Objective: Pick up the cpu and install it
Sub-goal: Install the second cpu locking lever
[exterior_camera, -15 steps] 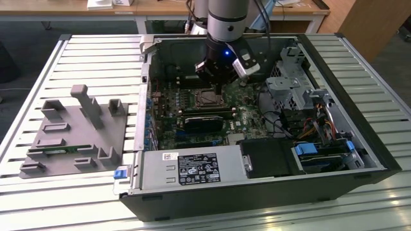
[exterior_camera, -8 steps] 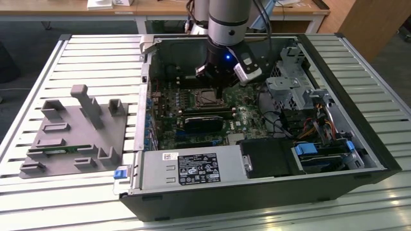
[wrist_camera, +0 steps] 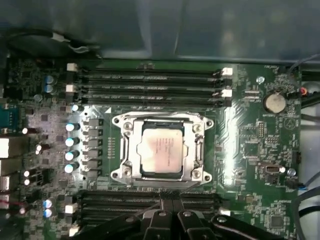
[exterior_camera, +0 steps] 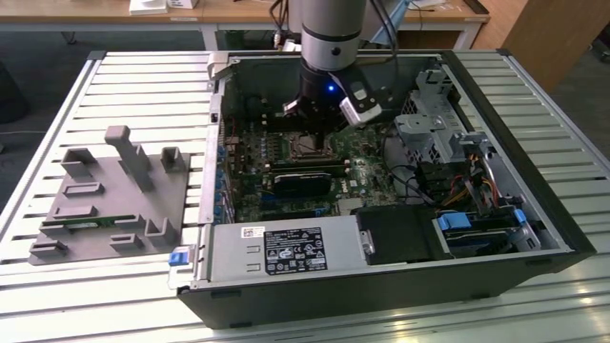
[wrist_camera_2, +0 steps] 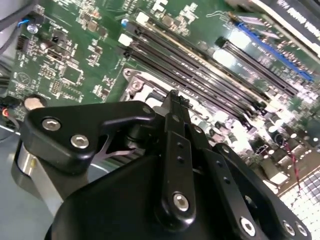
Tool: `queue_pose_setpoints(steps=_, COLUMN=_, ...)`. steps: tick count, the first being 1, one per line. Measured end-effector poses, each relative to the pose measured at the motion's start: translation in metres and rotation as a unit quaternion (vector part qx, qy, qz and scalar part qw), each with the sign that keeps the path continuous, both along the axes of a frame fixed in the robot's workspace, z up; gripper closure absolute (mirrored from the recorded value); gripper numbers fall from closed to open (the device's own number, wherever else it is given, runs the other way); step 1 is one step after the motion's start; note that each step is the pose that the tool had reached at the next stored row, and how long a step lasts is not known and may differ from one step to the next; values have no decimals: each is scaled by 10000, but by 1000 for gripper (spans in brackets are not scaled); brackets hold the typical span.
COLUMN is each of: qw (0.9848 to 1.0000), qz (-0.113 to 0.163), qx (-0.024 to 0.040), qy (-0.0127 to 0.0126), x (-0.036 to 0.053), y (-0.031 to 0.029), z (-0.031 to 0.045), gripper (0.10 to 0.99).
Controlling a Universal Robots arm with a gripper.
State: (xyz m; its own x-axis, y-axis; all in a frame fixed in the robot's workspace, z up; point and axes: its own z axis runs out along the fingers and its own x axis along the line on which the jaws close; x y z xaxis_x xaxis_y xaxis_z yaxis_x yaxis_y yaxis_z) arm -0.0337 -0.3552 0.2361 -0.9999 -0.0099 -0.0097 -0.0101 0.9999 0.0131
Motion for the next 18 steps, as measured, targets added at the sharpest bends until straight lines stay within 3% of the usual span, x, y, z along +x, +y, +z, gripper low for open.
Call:
queue_pose_setpoints(steps=7, qw=10000, qz=0, qx=1, qy=-1, x=-183, y=-8, z=-15, gripper=973)
queue_pose_setpoints(steps=10, qw=10000, qz=0, qx=0, qy=2, x=-217, y=-9, z=-41, gripper=973)
queue_pose_setpoints(steps=16, qw=10000, qz=0, qx=0, qy=64, x=-218, y=-9, z=-149, gripper=973)
queue_pose_setpoints(steps=18, qw=10000, qz=0, qx=9, qy=68, x=-220, y=-20, z=-160, gripper=973)
